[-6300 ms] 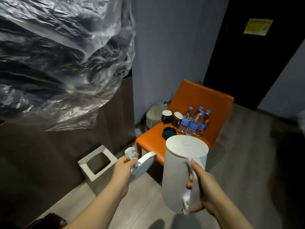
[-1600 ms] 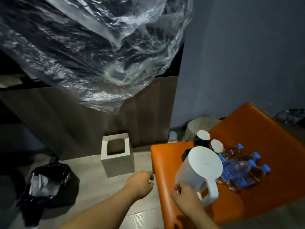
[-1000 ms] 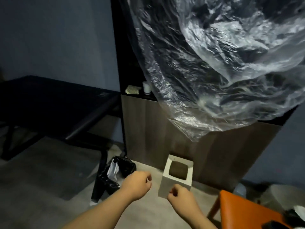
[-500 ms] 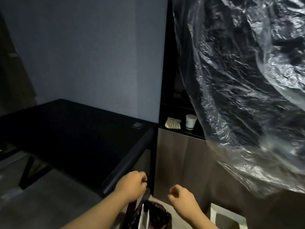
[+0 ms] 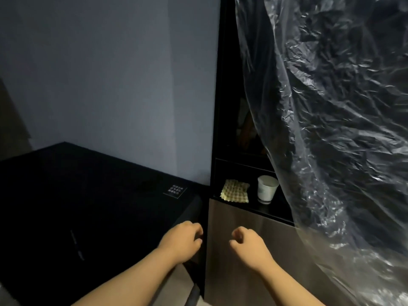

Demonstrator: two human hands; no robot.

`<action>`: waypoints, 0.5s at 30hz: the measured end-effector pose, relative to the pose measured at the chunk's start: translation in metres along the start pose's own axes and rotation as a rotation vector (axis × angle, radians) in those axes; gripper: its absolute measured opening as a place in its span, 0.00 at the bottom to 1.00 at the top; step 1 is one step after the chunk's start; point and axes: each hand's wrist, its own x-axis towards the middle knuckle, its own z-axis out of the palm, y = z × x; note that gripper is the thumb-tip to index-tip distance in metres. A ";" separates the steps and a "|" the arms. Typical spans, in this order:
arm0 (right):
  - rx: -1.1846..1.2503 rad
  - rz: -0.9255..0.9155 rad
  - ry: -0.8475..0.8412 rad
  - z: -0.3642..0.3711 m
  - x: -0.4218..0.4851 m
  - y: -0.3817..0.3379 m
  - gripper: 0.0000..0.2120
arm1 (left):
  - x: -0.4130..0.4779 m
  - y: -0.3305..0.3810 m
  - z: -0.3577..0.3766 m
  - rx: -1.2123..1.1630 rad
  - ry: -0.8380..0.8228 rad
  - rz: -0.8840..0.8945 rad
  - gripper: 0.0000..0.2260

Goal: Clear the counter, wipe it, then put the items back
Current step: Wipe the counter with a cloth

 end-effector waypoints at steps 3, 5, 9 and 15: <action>-0.022 -0.009 -0.008 -0.021 0.058 0.013 0.15 | 0.061 0.013 0.008 -0.001 -0.020 -0.010 0.13; -0.051 -0.016 -0.022 -0.031 0.092 0.019 0.17 | 0.098 0.021 0.013 -0.004 -0.029 -0.019 0.14; -0.145 -0.059 -0.035 -0.045 0.153 0.025 0.17 | 0.164 0.030 0.021 -0.008 -0.028 -0.028 0.15; -0.269 -0.166 -0.059 -0.032 0.215 0.025 0.19 | 0.219 0.024 0.033 0.023 -0.020 -0.035 0.14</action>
